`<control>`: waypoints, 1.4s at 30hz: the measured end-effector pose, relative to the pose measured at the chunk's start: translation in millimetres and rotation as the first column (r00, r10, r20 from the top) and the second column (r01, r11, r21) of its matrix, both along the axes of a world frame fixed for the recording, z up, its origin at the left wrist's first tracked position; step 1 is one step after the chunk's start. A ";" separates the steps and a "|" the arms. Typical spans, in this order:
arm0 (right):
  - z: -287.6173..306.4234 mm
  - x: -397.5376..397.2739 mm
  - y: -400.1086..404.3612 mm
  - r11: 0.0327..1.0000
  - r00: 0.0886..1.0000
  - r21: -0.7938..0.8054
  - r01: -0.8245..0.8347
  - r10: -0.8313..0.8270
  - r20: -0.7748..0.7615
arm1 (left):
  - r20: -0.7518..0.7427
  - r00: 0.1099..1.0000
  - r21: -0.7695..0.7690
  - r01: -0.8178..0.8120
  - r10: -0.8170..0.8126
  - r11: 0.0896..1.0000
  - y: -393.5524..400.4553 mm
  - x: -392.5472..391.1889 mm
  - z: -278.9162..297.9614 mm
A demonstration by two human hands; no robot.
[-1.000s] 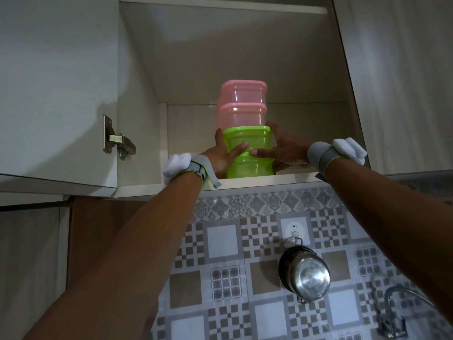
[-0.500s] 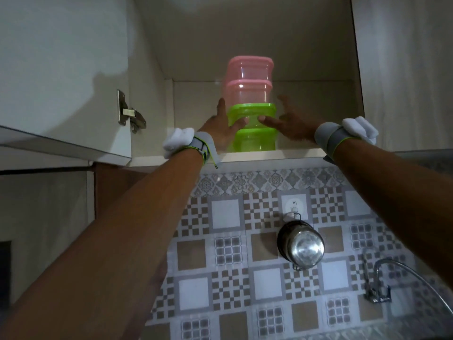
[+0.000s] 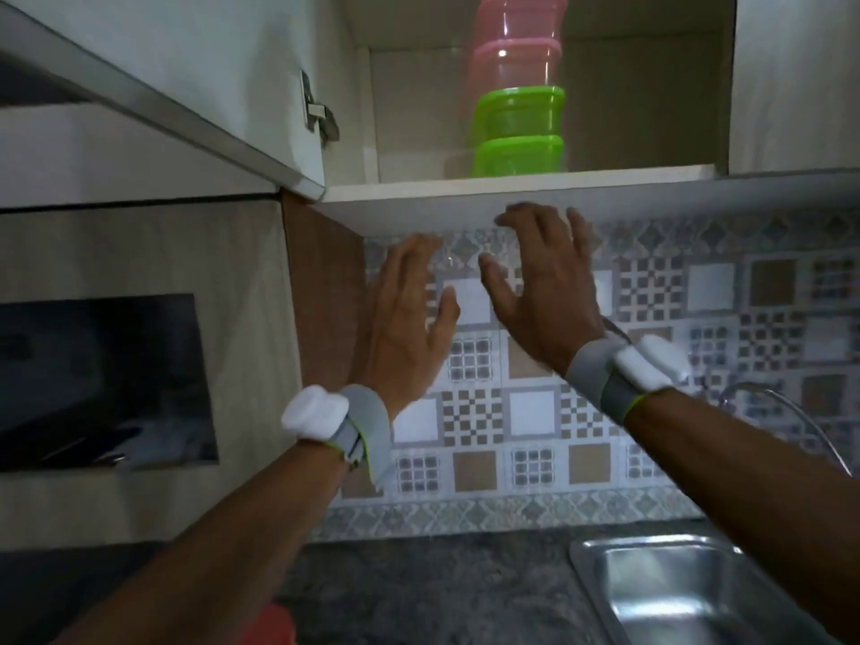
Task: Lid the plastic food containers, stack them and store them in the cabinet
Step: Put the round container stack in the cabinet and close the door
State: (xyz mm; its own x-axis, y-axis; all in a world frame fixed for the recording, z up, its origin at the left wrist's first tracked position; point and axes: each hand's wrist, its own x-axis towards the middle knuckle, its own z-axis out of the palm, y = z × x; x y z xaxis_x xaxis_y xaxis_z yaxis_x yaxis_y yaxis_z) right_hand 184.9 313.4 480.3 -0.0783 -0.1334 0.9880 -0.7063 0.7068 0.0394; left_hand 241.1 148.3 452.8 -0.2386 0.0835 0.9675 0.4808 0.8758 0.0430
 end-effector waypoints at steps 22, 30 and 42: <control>-473.0 139.6 -205.6 0.869 0.447 0.276 -0.411 -0.071 0.892 | 0.671 0.741 0.298 -0.298 0.023 0.907 -230.9 203.7 -447.9; -523.8 90.3 -260.8 0.890 0.063 -0.031 -0.456 0.067 0.996 | 0.747 0.365 0.659 -0.290 -0.557 0.694 -321.0 157.8 -511.1; -537.4 74.3 -273.0 0.857 0.095 -0.255 -0.448 0.330 0.939 | 0.622 0.408 0.781 -0.265 -0.668 0.566 -318.6 97.6 -537.1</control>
State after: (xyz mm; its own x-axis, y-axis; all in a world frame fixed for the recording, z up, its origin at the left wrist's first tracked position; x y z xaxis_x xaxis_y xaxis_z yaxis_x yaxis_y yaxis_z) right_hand 259.2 40.4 -57.1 -0.8262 -0.5315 0.1870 -0.4189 0.3573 -0.8348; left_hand 338.7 -170.3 -84.3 -0.9648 -0.2612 -0.0309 -0.0731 0.1533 0.9855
